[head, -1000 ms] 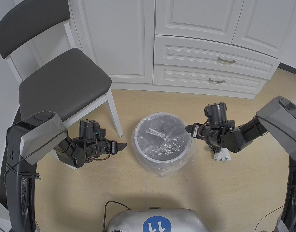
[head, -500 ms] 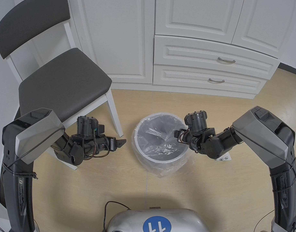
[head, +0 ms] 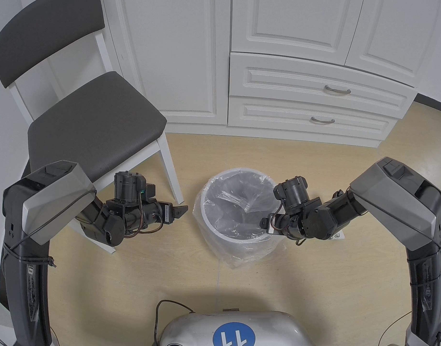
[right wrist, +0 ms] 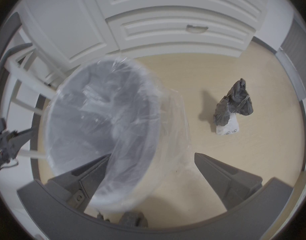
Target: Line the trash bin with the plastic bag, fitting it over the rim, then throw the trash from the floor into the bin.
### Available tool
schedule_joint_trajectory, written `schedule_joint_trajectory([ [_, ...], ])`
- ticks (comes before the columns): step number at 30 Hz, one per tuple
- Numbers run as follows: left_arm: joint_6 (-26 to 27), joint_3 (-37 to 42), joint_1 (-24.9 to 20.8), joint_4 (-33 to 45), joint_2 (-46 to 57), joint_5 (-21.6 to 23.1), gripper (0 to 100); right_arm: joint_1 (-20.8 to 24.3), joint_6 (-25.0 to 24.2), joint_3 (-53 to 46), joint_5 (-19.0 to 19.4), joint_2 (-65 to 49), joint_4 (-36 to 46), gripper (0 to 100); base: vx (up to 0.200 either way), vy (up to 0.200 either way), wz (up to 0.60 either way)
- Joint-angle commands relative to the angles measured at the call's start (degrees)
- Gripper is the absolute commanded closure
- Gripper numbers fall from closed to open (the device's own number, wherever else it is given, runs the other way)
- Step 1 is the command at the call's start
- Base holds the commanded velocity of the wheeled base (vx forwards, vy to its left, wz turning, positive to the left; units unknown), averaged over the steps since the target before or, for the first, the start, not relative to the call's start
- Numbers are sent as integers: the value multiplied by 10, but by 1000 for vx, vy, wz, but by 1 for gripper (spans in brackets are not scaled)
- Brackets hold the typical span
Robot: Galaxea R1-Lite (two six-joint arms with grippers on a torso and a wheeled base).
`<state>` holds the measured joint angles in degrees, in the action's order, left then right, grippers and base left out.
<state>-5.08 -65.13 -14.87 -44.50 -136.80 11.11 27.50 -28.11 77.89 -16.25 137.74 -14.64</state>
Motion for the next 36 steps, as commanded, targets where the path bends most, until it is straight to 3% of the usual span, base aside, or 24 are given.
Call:
schedule_joint_trajectory([
  [1,0,-1,1,-3,-3,0,0,1,32,-59,41,-62,20,0,0,0,0],
  [11,0,-2,1,-3,-5,0,0,25,52,-99,41,-61,14,0,0,0,0],
  [20,0,-3,1,-3,-5,0,0,17,38,-87,23,-30,-124,0,0,0,0],
  [27,0,-3,1,-4,-6,0,0,53,33,-54,-75,18,-160,0,0,0,0],
  [36,0,-3,-1,-6,-3,-1,0,136,10,-56,-111,53,-191,0,0,0,0],
])
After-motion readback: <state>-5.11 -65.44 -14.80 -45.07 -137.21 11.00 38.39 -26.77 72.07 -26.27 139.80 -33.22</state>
